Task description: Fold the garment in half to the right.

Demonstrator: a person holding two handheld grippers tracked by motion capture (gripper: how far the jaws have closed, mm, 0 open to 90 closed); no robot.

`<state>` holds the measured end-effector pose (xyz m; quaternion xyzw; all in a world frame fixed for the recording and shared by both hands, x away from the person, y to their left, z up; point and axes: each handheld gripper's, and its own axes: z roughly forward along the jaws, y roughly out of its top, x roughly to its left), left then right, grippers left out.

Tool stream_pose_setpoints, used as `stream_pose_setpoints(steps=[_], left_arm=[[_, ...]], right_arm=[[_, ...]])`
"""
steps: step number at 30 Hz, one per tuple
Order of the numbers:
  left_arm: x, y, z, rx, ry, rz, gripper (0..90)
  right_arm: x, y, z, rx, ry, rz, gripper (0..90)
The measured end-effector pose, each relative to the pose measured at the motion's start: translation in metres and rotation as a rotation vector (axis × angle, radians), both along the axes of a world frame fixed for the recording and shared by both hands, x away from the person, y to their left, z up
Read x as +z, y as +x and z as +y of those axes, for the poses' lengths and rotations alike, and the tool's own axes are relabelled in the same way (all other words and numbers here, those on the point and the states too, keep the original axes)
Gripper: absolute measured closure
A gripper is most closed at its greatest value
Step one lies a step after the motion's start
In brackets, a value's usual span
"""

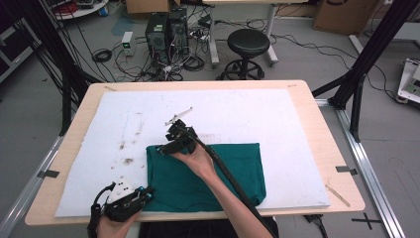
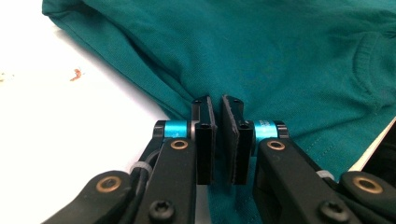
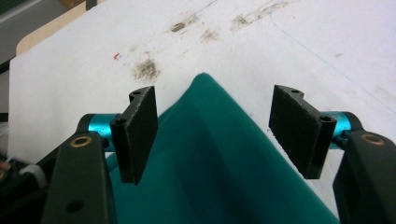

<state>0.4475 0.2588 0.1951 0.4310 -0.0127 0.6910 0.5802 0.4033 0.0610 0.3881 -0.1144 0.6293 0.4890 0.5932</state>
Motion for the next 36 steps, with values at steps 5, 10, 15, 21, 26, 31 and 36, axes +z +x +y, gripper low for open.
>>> stream_pose_setpoints(steps=[5, 10, 15, 21, 26, 31, 36], left_arm=[[0.000, 0.001, 0.000, -0.004, 0.003, -0.005, 84.3], [0.000, 0.001, 0.001, -0.010, 0.006, -0.007, 84.2], [0.000, 0.002, 0.002, -0.019, 0.006, -0.007, 84.2], [0.000, 0.002, 0.003, -0.026, 0.008, -0.005, 84.2], [0.000, 0.003, 0.003, -0.027, 0.010, -0.005, 84.1], [0.000, 0.003, 0.003, -0.031, 0.009, -0.006, 84.1], [0.000, 0.003, 0.004, -0.032, 0.010, -0.007, 84.1]], right_arm=[[0.005, 0.006, 0.018, -0.027, -0.016, 0.029, 34.3], [0.008, 0.013, 0.032, -0.042, -0.019, 0.042, 37.6], [0.009, 0.016, 0.041, -0.061, -0.012, 0.033, 45.9], [0.014, 0.022, 0.052, -0.103, -0.024, 0.027, 50.9], [0.013, 0.024, 0.061, -0.138, -0.028, 0.014, 56.6], [0.012, 0.026, 0.066, -0.175, -0.040, -0.005, 66.0], [0.010, 0.027, 0.068, -0.204, -0.038, -0.041, 72.1]])
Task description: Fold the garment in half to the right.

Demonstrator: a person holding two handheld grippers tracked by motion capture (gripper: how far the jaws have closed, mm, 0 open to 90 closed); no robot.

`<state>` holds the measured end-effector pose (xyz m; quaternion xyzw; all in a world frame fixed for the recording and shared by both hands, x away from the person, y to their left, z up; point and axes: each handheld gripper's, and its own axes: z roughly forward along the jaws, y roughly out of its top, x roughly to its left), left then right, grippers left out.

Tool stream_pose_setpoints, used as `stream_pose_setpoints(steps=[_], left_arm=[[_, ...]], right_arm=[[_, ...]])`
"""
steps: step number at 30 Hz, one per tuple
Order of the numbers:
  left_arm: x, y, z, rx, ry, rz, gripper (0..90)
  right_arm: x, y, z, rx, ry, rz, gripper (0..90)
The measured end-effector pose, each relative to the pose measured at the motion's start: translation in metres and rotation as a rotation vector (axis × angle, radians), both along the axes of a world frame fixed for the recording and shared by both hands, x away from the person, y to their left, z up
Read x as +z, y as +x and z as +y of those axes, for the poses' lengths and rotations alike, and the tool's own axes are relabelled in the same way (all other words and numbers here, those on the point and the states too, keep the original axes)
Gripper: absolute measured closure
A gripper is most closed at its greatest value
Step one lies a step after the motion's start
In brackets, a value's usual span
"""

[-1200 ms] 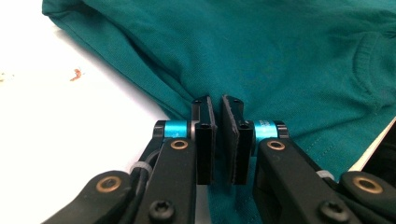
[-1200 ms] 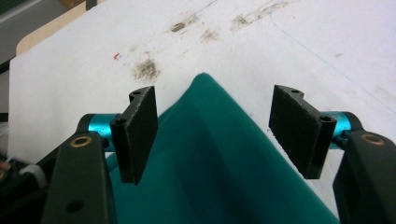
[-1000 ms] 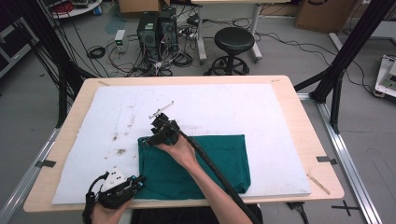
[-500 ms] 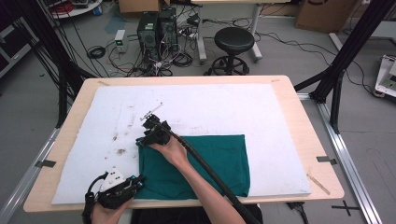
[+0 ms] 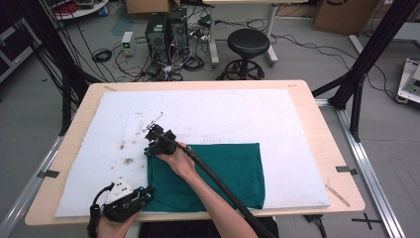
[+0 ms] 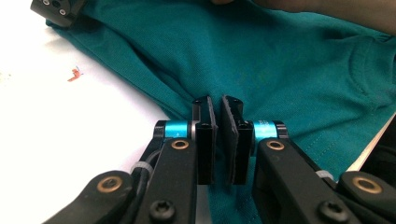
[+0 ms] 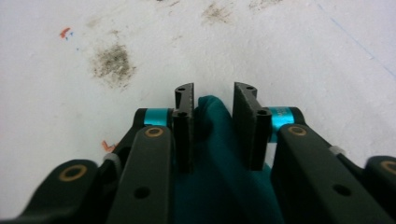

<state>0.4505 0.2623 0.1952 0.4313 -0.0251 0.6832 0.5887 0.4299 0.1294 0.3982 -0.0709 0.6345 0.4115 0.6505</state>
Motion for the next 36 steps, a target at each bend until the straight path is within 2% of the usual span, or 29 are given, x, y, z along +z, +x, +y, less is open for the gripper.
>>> stream_pose_setpoints(steps=[3, 9, 13, 20, 26, 32, 36], left_arm=[[0.000, 0.000, 0.000, -0.002, -0.001, -0.003, 84.1], [-0.001, 0.001, 0.000, -0.007, -0.002, -0.008, 84.1], [-0.001, 0.001, 0.000, -0.007, -0.004, -0.011, 84.1], [-0.002, -0.001, 0.000, -0.021, -0.017, -0.025, 84.6], [-0.005, -0.008, 0.006, -0.059, -0.024, -0.055, 84.8], [-0.006, -0.012, 0.010, -0.066, -0.030, -0.067, 84.8], [-0.007, -0.015, 0.012, -0.071, -0.033, -0.072, 84.8]], right_arm=[[0.000, 0.000, 0.000, 0.001, -0.002, -0.004, 78.1], [0.006, 0.003, -0.004, 0.053, 0.012, 0.069, 84.3], [0.008, 0.005, -0.006, 0.073, 0.019, 0.090, 85.7], [0.007, 0.002, -0.005, 0.066, 0.023, 0.064, 86.2], [0.010, -0.007, -0.008, 0.109, 0.025, 0.060, 86.3], [0.009, -0.016, -0.006, 0.119, 0.017, 0.042, 86.3], [0.009, -0.018, -0.004, 0.128, 0.015, 0.047, 86.3]])
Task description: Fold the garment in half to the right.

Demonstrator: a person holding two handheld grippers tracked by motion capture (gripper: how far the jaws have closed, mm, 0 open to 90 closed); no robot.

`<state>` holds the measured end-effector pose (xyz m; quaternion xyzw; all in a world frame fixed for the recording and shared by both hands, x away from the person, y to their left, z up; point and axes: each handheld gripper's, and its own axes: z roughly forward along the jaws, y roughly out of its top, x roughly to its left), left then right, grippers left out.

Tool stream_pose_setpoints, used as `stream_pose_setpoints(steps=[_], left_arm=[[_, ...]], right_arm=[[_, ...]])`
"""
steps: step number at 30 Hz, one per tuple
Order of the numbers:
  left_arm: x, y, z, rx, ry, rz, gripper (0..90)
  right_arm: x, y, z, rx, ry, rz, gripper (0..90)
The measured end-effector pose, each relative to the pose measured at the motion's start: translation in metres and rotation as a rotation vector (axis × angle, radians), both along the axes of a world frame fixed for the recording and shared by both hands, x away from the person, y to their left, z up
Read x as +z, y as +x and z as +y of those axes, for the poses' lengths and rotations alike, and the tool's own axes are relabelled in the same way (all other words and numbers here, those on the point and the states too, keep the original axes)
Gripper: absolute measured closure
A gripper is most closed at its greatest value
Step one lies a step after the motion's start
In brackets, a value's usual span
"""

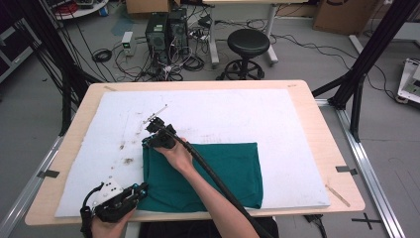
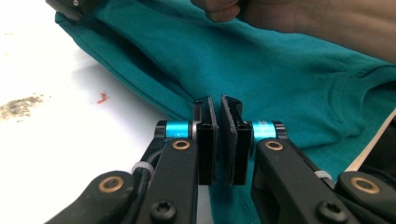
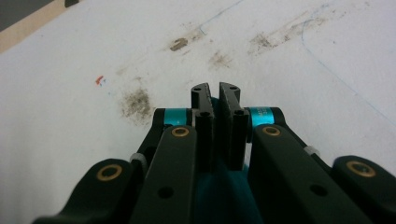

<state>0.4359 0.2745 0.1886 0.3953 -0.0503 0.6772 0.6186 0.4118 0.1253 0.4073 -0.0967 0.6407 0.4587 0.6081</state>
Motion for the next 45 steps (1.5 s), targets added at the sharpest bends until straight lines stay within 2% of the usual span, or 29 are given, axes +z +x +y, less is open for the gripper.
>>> stream_pose_setpoints(steps=[11, 16, 24, 29, 33, 45], left_arm=[[-0.002, -0.009, 0.015, -0.001, -0.018, -0.004, 84.8], [-0.003, -0.011, 0.019, -0.004, -0.021, -0.006, 84.8], [-0.002, -0.009, 0.012, 0.003, 0.001, -0.009, 84.7], [0.000, -0.010, 0.002, -0.022, 0.038, -0.003, 84.8], [0.003, -0.013, -0.011, -0.016, 0.075, -0.006, 84.8], [0.012, -0.016, -0.046, 0.000, 0.164, 0.007, 84.8]], right_arm=[[0.000, -0.007, 0.009, 0.042, -0.015, -0.001, 86.2], [-0.002, -0.014, 0.013, 0.058, -0.028, -0.022, 86.1], [-0.003, -0.011, 0.004, 0.029, -0.051, -0.029, 85.8], [-0.005, -0.013, -0.006, 0.028, -0.057, -0.037, 85.8], [-0.006, -0.016, -0.016, 0.038, -0.062, -0.047, 85.8], [-0.011, -0.016, -0.065, 0.040, -0.014, -0.062, 85.9]])
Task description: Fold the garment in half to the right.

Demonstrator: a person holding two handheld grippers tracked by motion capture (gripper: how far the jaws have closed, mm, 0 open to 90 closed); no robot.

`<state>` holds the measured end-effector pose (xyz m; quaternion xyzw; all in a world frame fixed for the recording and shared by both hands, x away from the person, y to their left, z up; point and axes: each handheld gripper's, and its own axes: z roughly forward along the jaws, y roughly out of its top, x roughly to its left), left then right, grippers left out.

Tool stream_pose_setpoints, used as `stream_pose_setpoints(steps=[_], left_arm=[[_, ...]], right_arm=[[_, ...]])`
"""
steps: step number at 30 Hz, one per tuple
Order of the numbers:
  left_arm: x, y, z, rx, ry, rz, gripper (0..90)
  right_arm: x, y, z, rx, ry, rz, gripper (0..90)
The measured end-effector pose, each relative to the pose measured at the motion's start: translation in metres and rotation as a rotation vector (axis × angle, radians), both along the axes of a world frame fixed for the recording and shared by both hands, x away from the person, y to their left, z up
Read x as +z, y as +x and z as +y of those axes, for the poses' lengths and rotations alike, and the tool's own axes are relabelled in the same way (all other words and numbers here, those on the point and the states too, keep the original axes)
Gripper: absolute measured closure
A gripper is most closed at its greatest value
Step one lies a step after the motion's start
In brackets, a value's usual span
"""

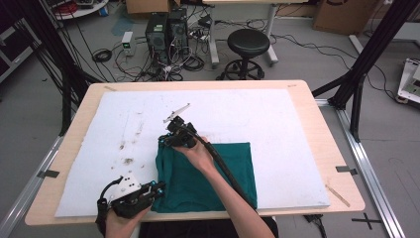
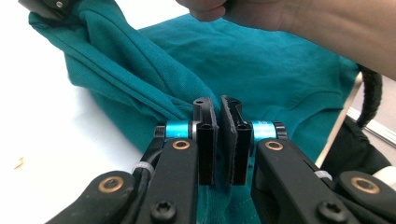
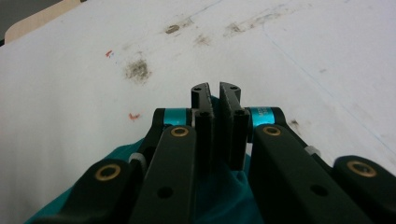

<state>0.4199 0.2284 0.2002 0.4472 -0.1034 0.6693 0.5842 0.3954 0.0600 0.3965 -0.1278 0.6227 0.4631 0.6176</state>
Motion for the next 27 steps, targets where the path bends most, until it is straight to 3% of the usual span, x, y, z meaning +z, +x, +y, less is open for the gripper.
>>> stream_pose_setpoints(steps=[13, 27], left_arm=[[0.009, 0.000, -0.037, 0.036, 0.078, 0.008, 84.7], [0.016, -0.005, -0.064, 0.026, 0.131, 0.006, 84.7]], right_arm=[[-0.006, -0.004, -0.029, -0.044, 0.018, -0.058, 85.9], [-0.007, -0.005, -0.059, -0.031, 0.061, -0.056, 85.9]])
